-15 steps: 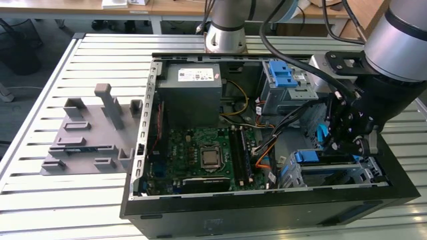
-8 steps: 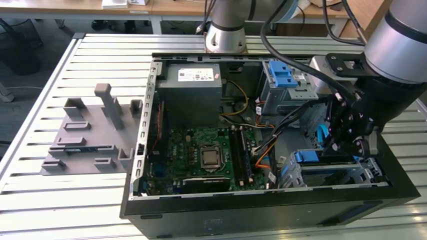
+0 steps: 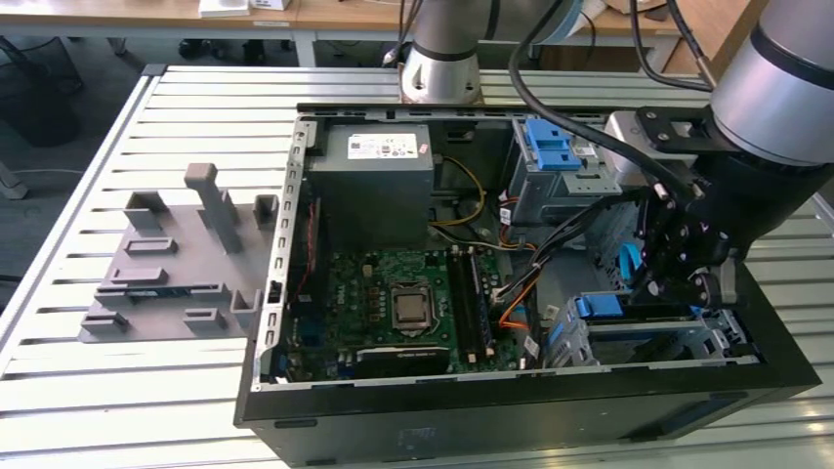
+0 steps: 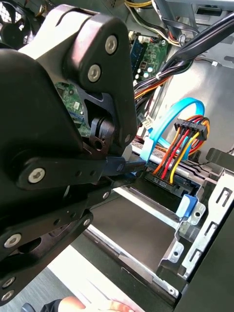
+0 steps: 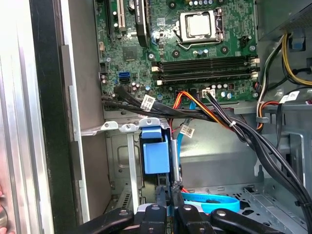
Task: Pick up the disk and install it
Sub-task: 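Insert the second disk wire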
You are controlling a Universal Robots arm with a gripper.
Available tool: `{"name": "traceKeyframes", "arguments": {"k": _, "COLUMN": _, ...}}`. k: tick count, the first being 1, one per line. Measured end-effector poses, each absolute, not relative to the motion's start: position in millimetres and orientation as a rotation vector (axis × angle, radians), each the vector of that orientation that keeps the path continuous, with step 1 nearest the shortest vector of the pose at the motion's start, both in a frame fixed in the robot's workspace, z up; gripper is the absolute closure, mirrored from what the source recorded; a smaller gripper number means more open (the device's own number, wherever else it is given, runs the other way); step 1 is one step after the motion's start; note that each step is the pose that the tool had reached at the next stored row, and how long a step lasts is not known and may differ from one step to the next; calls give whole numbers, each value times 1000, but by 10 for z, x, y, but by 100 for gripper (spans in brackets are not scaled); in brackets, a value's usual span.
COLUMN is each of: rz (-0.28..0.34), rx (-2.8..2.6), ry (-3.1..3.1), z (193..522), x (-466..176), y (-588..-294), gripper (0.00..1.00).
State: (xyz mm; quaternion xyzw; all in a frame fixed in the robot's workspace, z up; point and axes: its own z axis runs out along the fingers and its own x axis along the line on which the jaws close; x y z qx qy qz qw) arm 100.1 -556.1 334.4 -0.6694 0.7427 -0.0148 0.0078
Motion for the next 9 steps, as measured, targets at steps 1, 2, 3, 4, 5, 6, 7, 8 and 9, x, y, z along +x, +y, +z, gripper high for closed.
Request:
{"name": "traceKeyframes", "arguments": {"k": 1, "rz": -46, "rx": -2093, "ry": 2322, "z": 3342, "x": 1002, "y": -5562, "gripper": 84}}
{"name": "traceKeyframes", "arguments": {"k": 2, "rz": -46, "rx": -2093, "ry": 2322, "z": 3340, "x": 1002, "y": -5562, "gripper": 84}}
{"name": "traceKeyframes", "arguments": {"k": 3, "rz": -46, "rx": -2093, "ry": 2322, "z": 3339, "x": 1002, "y": -5562, "gripper": 84}}
{"name": "traceKeyframes", "arguments": {"k": 4, "rz": -46, "rx": -2093, "ry": 2322, "z": 3338, "x": 1002, "y": -5562, "gripper": 84}}
{"name": "traceKeyframes", "arguments": {"k": 5, "rz": -46, "rx": -2092, "ry": 2322, "z": 3337, "x": 1003, "y": -5562, "gripper": 84}}
{"name": "traceKeyframes", "arguments": {"k": 6, "rz": -45, "rx": -2092, "ry": 2321, "z": 3337, "x": 1003, "y": -5561, "gripper": 84}}
{"name": "traceKeyframes", "arguments": {"k": 7, "rz": -45, "rx": -2092, "ry": 2321, "z": 3336, "x": 1003, "y": -5561, "gripper": 84}}
{"name": "traceKeyframes", "arguments": {"k": 8, "rz": -44, "rx": -2092, "ry": 2321, "z": 3336, "x": 1003, "y": -5561, "gripper": 84}}
{"name": "traceKeyframes", "arguments": {"k": 9, "rz": -43, "rx": -2092, "ry": 2321, "z": 3336, "x": 1003, "y": -5561, "gripper": 84}}
